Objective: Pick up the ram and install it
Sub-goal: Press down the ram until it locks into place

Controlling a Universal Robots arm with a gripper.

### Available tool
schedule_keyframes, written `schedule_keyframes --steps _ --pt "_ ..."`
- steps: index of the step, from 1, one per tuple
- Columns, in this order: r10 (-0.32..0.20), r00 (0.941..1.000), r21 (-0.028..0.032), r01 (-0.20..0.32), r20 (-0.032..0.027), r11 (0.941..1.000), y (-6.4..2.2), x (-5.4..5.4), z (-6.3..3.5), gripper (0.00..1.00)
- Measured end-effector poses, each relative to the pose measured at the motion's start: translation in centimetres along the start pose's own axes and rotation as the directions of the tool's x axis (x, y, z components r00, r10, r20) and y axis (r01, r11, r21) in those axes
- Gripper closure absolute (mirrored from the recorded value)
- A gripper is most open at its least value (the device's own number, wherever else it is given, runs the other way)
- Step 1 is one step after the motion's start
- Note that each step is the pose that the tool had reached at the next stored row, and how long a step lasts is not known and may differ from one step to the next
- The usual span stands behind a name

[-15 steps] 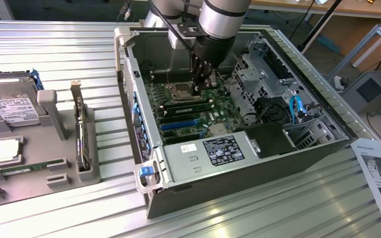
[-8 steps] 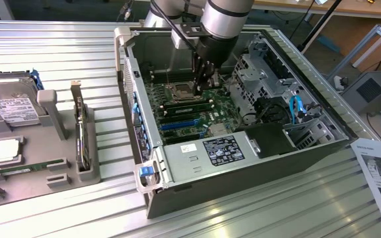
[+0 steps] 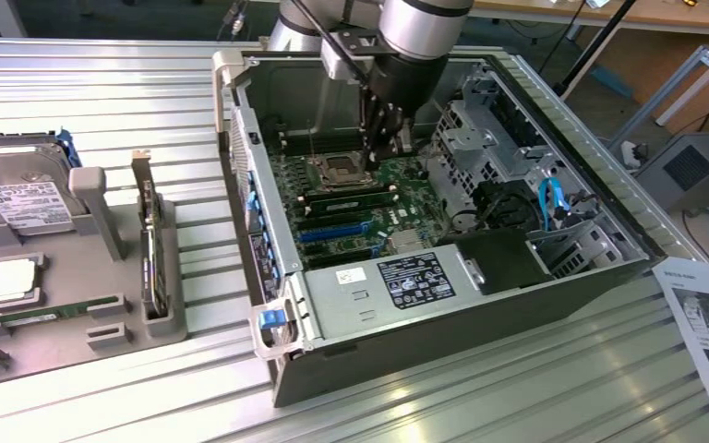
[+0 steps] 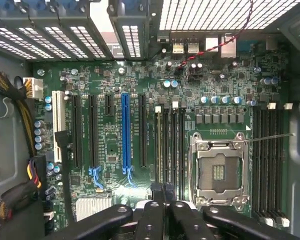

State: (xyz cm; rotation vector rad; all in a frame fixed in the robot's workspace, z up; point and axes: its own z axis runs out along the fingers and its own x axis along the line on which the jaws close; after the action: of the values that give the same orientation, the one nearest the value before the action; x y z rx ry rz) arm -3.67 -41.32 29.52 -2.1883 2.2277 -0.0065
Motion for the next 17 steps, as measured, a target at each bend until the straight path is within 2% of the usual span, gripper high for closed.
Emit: schedule_keyframes --steps 4,17 --pt "0.000 1.0000 0.0000 0.000 -0.0001 1.0000 -0.02 0.0 -1.43 0.89" --pt "0.000 1.0000 0.0000 0.000 0.0000 1.0000 -0.07 0.0 -4.00 0.89"
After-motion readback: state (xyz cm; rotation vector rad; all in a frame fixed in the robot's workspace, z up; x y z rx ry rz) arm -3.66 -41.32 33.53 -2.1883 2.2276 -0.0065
